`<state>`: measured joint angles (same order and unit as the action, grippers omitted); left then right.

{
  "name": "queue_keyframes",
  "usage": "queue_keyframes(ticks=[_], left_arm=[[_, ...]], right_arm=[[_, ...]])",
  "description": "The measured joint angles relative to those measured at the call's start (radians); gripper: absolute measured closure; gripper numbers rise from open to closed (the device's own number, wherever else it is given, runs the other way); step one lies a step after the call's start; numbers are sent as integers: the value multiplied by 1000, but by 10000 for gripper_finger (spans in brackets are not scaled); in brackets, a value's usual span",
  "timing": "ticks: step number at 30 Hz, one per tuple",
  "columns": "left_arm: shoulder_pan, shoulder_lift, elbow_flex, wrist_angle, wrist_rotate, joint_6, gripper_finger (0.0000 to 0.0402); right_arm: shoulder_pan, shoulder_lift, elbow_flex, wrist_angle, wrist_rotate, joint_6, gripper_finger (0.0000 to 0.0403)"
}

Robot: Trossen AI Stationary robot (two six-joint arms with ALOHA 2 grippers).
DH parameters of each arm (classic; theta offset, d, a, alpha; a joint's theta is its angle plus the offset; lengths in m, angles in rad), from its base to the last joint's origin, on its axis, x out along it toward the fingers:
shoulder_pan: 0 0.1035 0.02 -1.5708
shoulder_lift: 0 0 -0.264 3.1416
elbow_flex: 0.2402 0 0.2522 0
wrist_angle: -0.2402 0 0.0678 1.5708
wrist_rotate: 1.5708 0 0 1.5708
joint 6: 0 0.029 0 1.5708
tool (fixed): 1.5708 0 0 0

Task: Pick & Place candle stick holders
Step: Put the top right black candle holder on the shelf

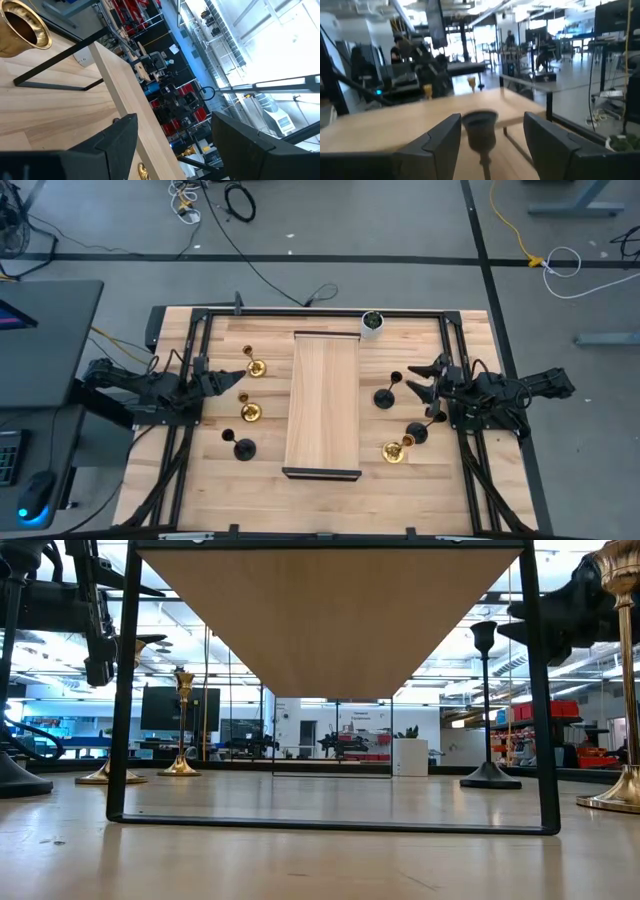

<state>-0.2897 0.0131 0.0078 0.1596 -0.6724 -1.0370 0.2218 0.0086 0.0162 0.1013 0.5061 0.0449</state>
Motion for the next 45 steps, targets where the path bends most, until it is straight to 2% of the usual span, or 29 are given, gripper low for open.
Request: queue_keyframes(ticks=[7, 14, 18, 31, 45], left_arm=[[0, 0, 0, 0, -2, 0, 149], [0, 0, 0, 0, -3, 0, 149], [0, 0, 0, 0, -3, 0, 149], [0, 0, 0, 0, -4, 0, 149], [0, 0, 0, 0, -4, 0, 149]], right_arm=[[-1, 12, 0, -35, 1, 2, 185], [-1, 23, 0, -35, 1, 77, 185], [-5, 51, 1, 15, 14, 97, 185], [-9, 229, 2, 70, 54, 154, 185], [-9, 421, 1, 181, 16, 188, 185]])
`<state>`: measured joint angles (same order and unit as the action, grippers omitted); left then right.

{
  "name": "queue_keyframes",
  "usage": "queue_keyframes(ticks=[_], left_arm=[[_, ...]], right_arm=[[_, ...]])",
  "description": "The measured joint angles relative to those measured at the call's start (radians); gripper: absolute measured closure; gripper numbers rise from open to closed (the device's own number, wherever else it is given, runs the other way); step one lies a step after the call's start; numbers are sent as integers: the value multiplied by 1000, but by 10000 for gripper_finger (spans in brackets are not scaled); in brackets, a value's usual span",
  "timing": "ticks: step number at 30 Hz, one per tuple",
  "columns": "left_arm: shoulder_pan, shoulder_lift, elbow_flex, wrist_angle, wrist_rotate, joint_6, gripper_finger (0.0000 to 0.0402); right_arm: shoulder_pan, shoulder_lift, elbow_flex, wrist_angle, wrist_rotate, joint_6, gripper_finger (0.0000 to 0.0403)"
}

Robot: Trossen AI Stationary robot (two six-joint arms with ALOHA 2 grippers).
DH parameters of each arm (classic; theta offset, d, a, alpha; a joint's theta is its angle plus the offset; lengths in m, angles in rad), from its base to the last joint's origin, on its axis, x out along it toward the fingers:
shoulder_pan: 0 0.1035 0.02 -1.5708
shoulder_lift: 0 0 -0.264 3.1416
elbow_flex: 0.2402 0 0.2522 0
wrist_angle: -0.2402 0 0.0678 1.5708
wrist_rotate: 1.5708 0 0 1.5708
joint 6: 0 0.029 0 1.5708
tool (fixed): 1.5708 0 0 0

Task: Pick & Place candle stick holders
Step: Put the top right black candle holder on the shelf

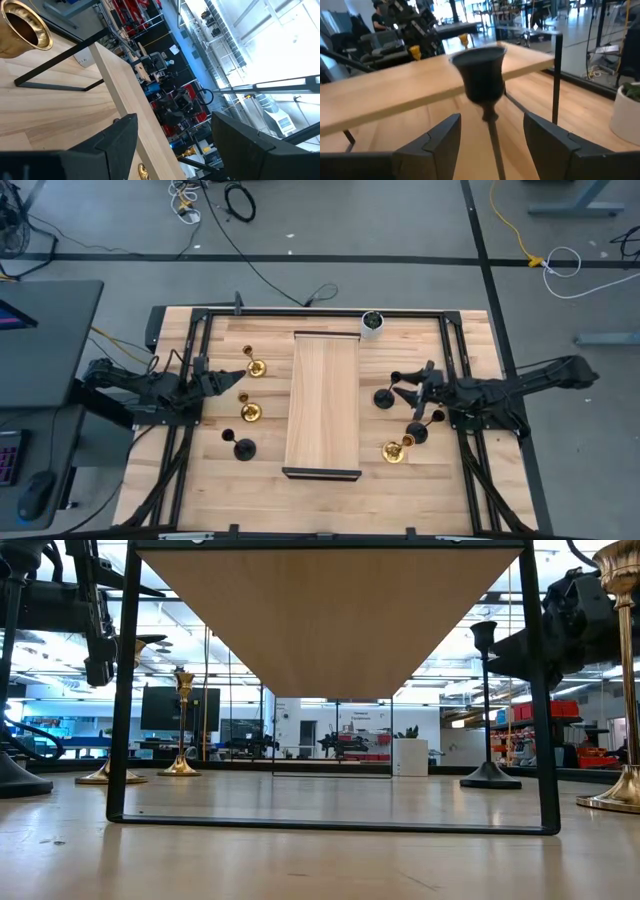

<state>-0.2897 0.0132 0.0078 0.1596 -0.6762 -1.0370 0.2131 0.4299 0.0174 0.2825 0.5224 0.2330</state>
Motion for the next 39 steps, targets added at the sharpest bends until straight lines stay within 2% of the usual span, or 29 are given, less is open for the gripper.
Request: queue_keyframes(ticks=[6, 23, 37, 39], left_arm=[[0, 0, 0, 0, 0, 0, 149], [0, 0, 0, 0, 0, 0, 149], [0, 0, 0, 0, -2, 0, 149], [0, 0, 0, 0, -29, 0, 149]], right_arm=[[0, 89, 0, 32, 0, 47, 185], [0, 332, 0, 261, -7, 46, 185], [0, 390, 0, 306, -8, 37, 185], [0, 390, 0, 306, -8, 26, 185]])
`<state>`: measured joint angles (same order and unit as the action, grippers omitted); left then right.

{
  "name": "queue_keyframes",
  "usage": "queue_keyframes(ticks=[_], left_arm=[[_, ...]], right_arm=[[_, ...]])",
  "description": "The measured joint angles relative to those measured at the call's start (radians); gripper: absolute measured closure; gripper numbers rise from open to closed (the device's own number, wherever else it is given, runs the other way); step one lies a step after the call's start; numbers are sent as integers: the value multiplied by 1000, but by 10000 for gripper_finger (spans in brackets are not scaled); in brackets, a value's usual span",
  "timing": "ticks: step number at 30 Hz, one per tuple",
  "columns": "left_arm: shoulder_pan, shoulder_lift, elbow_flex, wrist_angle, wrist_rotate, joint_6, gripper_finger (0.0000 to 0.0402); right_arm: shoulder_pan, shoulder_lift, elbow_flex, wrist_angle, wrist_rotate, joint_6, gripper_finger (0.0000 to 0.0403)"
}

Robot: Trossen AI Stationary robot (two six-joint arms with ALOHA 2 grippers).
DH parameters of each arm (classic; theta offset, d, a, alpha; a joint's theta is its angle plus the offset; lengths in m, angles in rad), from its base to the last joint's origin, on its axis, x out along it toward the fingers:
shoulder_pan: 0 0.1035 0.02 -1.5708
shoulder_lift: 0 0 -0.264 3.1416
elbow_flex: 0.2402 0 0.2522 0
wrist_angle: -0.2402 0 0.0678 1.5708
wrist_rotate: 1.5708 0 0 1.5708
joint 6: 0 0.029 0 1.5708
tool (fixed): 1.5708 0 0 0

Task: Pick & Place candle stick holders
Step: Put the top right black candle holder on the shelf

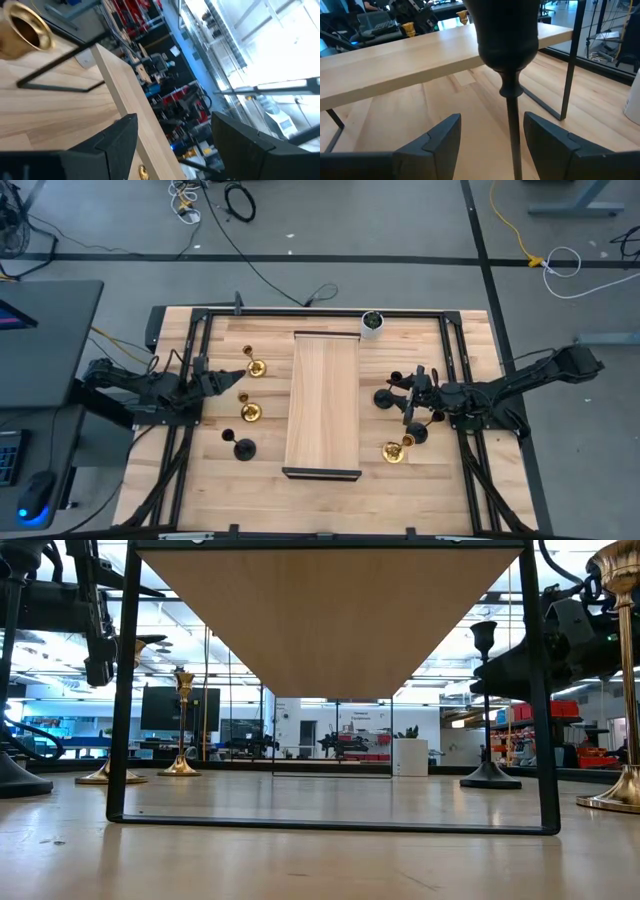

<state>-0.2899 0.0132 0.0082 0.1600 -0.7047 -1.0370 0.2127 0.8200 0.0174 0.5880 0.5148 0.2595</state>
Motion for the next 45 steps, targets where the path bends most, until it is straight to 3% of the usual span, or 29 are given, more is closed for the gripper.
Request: queue_keyframes(ticks=[4, 17, 22, 34, 45], left_arm=[[1, 0, 0, 0, -79, 0, 149], [0, 0, 0, 1, -96, 9, 149], [0, 0, 0, 1, -96, 9, 149], [0, 0, 0, 0, -96, 12, 149], [0, 0, 0, -1, -95, 12, 149]], right_arm=[[0, 0, 0, 0, 11, -6, 185], [0, 0, 0, -7, 27, -7, 193], [0, 0, 0, -7, 27, -7, 235], [0, -1, 0, -6, 35, -60, 388], [0, -1, 0, -8, 70, -60, 399]])
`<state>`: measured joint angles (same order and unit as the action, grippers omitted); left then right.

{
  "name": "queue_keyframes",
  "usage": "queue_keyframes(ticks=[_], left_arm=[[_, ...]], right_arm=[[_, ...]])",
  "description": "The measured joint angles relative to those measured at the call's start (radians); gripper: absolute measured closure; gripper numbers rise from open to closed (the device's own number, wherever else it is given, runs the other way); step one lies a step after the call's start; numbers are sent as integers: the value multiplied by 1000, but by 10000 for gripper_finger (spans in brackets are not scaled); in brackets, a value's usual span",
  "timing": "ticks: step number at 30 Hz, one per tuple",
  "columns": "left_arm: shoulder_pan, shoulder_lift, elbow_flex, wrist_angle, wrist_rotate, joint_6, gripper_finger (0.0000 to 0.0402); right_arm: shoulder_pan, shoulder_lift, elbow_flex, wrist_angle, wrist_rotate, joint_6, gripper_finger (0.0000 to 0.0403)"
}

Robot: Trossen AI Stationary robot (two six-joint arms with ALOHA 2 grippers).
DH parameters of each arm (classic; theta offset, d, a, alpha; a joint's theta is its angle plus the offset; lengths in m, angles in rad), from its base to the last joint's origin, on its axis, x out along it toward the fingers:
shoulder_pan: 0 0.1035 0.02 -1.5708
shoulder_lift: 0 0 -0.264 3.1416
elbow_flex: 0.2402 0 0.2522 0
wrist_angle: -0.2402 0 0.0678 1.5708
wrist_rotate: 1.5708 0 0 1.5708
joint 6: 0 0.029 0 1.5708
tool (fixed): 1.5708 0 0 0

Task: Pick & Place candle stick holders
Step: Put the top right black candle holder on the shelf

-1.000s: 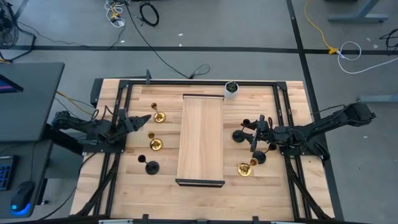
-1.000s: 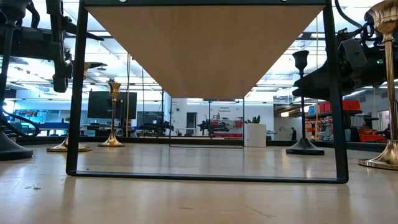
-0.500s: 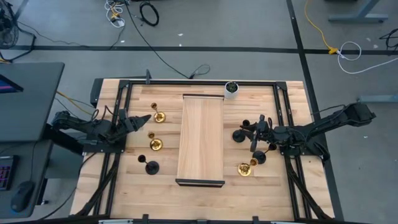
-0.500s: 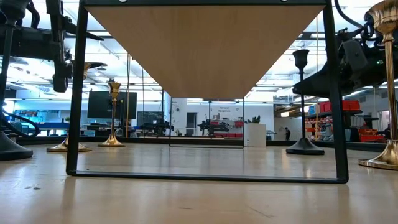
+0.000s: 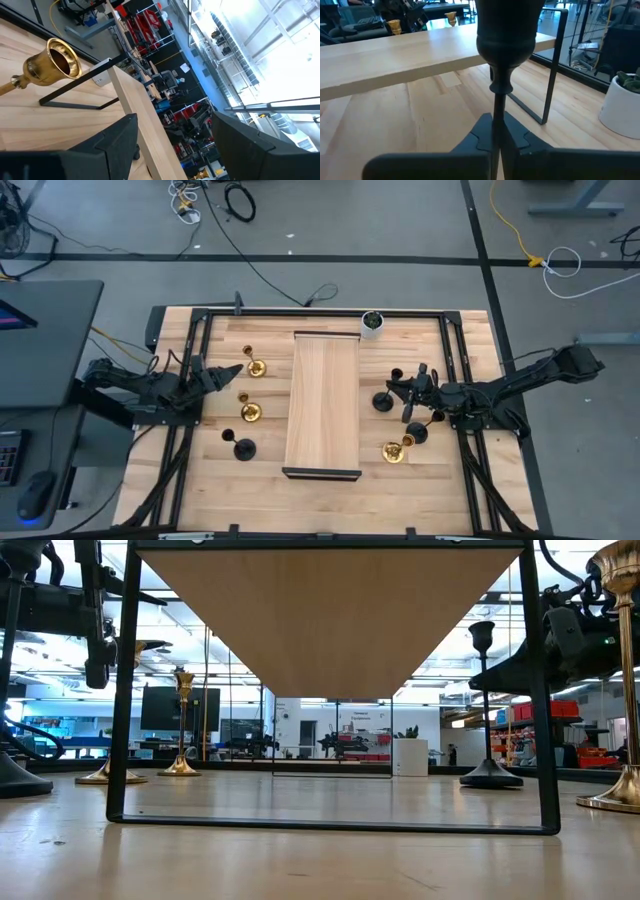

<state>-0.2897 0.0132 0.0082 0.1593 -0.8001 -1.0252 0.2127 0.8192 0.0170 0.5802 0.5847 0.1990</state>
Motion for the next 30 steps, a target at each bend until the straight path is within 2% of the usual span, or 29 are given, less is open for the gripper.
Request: queue_keyframes(ticks=[6, 12, 18, 23, 27, 30], left_arm=[[0, 0, 0, 0, 0, -4, 149], [0, 0, 0, 14, -21, 25, 149], [0, 0, 0, 46, 10, 248, 149], [0, 0, 0, 137, 137, 453, 149], [0, 0, 0, 197, 240, 612, 149], [0, 0, 0, 203, 273, 707, 149]], right_arm=[[-7, 1, 20, 5, 13, -38, 399], [-35, 1, 164, -96, 13, -135, 399], [-84, 1, 382, -364, 7, -201, 399], [-130, 1, 606, -590, 8, -227, 399], [-172, 0, 745, -629, -16, -245, 400], [-211, 4, 814, -621, -120, -250, 401]])
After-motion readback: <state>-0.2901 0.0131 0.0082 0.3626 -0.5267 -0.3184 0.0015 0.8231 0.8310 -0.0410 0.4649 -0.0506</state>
